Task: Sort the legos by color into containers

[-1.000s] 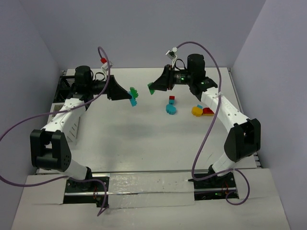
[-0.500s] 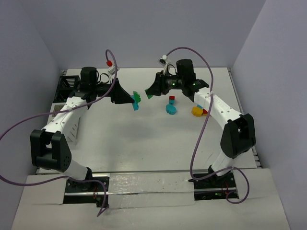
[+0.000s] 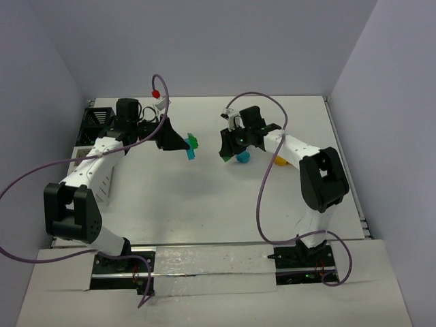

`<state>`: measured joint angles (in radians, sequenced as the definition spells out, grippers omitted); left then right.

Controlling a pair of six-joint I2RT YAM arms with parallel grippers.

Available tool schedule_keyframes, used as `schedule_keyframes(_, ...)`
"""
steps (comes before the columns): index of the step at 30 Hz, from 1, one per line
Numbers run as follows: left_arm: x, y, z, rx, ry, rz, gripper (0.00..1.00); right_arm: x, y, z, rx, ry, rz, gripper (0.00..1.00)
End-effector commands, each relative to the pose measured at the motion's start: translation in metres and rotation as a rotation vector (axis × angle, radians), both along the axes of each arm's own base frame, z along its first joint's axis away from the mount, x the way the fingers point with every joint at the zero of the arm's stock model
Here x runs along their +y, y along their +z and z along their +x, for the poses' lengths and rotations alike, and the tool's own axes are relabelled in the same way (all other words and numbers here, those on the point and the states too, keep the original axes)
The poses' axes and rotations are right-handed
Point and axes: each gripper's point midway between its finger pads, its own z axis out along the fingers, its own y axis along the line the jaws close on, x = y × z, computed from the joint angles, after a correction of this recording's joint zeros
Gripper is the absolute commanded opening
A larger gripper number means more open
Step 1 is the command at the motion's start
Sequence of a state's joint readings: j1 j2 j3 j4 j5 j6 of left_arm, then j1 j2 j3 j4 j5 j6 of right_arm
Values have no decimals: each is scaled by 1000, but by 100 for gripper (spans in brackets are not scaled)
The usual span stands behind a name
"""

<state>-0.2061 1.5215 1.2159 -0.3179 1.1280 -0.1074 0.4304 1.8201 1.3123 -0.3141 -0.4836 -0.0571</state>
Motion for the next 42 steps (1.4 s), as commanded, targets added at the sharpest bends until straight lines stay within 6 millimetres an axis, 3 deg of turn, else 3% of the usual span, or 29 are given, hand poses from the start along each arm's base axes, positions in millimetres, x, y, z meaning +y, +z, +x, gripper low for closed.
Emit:
schedule_keyframes(1,0,7,-7,-22,-55,-41,0,29,98,-20,-145,163,307,0)
schedule_keyframes(8,-2,1,-13,-5,-106,-60,0,48,158,-38,-94,230,521,0)
schedule_keyframes(13,-3,5,-21,-3,-147,-93,0,54,184,-48,-68,263,595,0)
schedule_keyframes(26,-8,14,-26,-10,-190,-132,0,65,214,-74,8,369,716,0)
schedule_keyframes(37,-14,60,-23,-59,-160,-226,0,70,232,-80,17,397,790,0)
schedule_keyframes(42,-16,77,-23,-81,-166,-261,0,71,231,-82,23,405,788,0)
